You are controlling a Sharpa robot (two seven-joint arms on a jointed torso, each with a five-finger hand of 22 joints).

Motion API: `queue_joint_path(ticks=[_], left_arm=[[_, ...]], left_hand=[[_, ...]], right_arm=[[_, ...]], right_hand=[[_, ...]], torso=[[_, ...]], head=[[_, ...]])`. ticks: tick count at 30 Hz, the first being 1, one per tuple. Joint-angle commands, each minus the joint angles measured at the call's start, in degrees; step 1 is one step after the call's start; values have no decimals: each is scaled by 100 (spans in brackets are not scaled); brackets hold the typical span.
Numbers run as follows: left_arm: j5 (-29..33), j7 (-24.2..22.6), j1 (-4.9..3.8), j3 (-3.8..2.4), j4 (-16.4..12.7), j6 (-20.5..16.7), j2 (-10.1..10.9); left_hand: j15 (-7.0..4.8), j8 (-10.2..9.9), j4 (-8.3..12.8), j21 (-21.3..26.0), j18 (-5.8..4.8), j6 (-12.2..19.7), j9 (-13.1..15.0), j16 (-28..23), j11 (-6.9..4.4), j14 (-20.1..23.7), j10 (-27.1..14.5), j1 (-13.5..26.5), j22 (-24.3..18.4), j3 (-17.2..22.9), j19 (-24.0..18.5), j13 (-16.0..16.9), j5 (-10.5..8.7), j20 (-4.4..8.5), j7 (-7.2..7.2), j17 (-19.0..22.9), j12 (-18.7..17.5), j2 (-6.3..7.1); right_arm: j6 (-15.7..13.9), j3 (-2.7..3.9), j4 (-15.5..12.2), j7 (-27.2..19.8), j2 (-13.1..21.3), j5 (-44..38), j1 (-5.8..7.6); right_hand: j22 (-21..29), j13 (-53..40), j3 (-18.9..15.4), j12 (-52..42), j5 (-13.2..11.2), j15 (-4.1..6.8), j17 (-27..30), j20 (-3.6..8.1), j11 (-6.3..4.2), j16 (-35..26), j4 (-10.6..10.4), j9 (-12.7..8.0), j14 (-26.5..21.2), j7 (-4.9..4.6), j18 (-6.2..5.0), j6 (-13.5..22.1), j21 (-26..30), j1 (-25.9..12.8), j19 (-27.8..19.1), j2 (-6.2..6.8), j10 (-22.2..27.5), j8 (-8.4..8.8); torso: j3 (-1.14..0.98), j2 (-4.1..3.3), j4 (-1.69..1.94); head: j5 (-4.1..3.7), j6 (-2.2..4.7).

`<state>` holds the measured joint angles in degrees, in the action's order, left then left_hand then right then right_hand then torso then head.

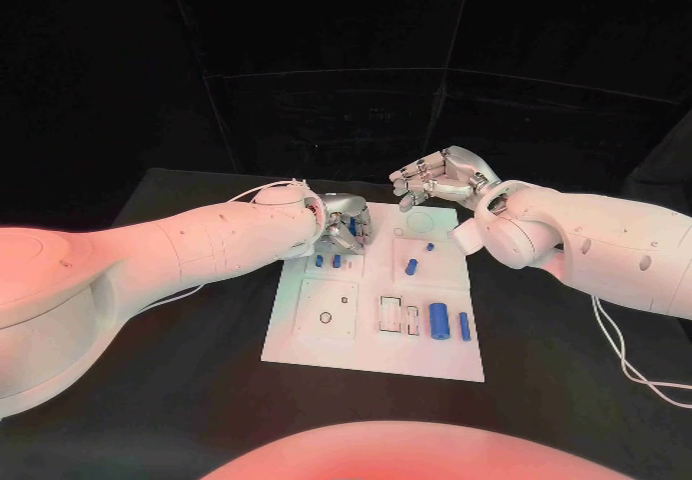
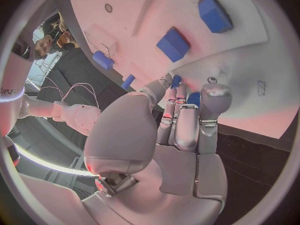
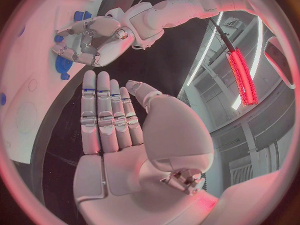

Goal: Assemble the parts on the task board

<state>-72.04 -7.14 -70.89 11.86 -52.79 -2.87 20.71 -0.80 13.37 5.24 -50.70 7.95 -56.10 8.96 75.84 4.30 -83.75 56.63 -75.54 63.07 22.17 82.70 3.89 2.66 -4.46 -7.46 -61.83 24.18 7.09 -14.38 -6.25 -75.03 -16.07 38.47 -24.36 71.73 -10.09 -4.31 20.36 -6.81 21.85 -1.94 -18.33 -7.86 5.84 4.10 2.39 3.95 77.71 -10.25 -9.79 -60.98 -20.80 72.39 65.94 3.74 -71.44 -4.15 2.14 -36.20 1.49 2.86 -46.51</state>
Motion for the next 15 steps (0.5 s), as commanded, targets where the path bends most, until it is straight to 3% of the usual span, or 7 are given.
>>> queue_joint_path(ticks=[1, 7, 15], left_arm=[[-41, 97, 1, 0, 46, 78, -19], [-17, 136, 10, 0, 92, 93, -32], [1, 173, 14, -1, 99, 94, -38]], left_hand=[[-10, -24, -6, -33, -69, -43, -13, -14, -10, -136, 45, 9, 14, 48, 44, -8, 9, -5, -11, 9, -42, -66], [-16, -39, 12, -100, -80, -94, -39, -9, -18, -138, 93, -34, 63, 134, 59, -18, 10, -1, -6, 18, -86, -150], [-16, -64, 44, -133, -86, -115, -66, -9, -13, -137, 104, -48, 90, 181, 63, -26, 9, 1, -9, 36, -140, -148]], right_arm=[[-34, 4, -9, -68, -5, -6, 11], [-11, 4, -9, -70, -8, -6, 11], [4, 4, -3, -70, -13, -6, 11]], right_hand=[[5, 9, 36, 18, 10, -40, 9, -4, 3, -35, 6, -4, -19, 8, -57, 45, 29, 43, 26, 5, 28, 19], [5, 9, 36, 18, 10, -40, 9, -4, 3, -35, 6, -4, -19, 8, -57, 45, 29, 43, 26, 5, 28, 19], [5, 10, 36, 19, 9, -40, 10, -4, 4, -35, 5, -4, -19, 7, -57, 46, 30, 41, 26, 5, 29, 19]], torso=[[1, 0, 7], [4, 4, 7], [6, 2, 11]], head=[[-7, -12], [-21, -24], [-20, -30]])
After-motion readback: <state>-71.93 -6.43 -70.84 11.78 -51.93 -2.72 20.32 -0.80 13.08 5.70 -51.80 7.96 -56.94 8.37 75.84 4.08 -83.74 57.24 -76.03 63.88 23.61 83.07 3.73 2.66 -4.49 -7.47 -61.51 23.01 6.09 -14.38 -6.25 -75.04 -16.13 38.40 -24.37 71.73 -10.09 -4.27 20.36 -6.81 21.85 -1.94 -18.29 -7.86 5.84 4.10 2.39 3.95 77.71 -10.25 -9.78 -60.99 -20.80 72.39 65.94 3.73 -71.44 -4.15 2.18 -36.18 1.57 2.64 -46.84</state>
